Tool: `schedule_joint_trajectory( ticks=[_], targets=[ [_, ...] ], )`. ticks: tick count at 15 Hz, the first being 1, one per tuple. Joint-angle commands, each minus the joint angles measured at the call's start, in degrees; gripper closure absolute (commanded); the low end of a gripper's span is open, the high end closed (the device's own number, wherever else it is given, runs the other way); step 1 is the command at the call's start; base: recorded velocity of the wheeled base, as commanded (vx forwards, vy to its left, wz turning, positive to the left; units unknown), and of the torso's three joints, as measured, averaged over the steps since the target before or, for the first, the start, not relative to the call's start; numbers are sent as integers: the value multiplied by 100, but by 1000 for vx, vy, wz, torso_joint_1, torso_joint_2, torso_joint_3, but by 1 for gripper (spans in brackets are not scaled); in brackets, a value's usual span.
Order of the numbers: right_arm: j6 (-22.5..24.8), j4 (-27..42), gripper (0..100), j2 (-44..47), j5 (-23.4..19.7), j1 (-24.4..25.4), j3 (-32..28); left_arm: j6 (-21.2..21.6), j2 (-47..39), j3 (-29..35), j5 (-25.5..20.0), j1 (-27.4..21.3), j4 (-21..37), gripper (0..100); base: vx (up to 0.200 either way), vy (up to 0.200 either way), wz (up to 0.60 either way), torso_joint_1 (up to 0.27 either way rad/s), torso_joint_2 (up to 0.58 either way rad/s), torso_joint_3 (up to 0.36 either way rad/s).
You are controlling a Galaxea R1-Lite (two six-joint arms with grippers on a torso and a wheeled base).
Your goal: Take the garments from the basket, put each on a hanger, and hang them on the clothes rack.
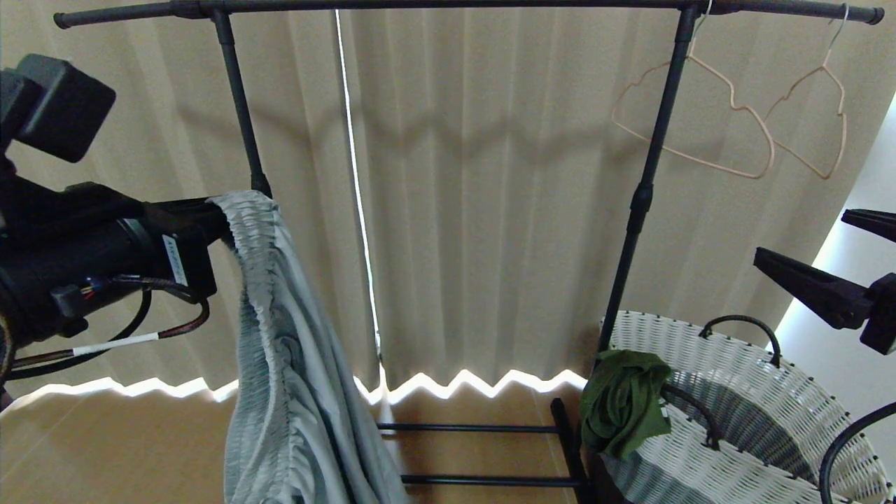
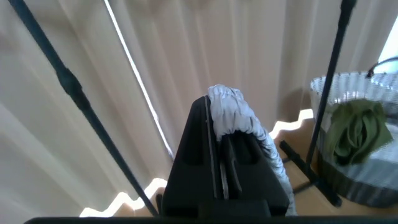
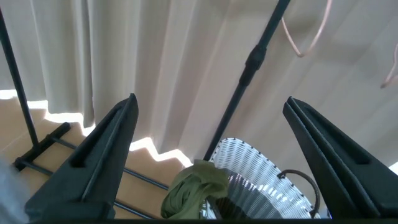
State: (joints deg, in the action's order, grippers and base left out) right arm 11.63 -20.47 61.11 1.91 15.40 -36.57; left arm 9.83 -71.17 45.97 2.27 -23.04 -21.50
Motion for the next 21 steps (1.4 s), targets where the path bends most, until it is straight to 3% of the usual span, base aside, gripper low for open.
schedule_joint_trajectory(
  ticks=[1, 9, 13, 17, 21],
  targets=[
    [6, -1, 0, -135, 2, -10, 89, -42, 103, -150, 2, 54, -12, 100, 0, 0, 0, 0, 0, 0],
    [15, 17, 0, -135, -24, -661, 229, 19, 340, -510, -7, 36, -3, 100, 0, 0, 0, 2, -7, -3],
    [24, 52, 0, -82, -24, -740, 265, 19, 604, -774, -16, 36, -3, 100, 0, 0, 0, 135, -185, -199],
    [32, 25, 0, 32, -7, -757, 256, 28, 789, -1011, -376, 54, 6, 100, 0, 0, 0, 138, -571, -262],
    [32, 25, 0, 112, -7, -863, 265, 37, 877, -1134, -438, 54, -29, 100, 0, 0, 0, 190, -499, -259]
  ],
)
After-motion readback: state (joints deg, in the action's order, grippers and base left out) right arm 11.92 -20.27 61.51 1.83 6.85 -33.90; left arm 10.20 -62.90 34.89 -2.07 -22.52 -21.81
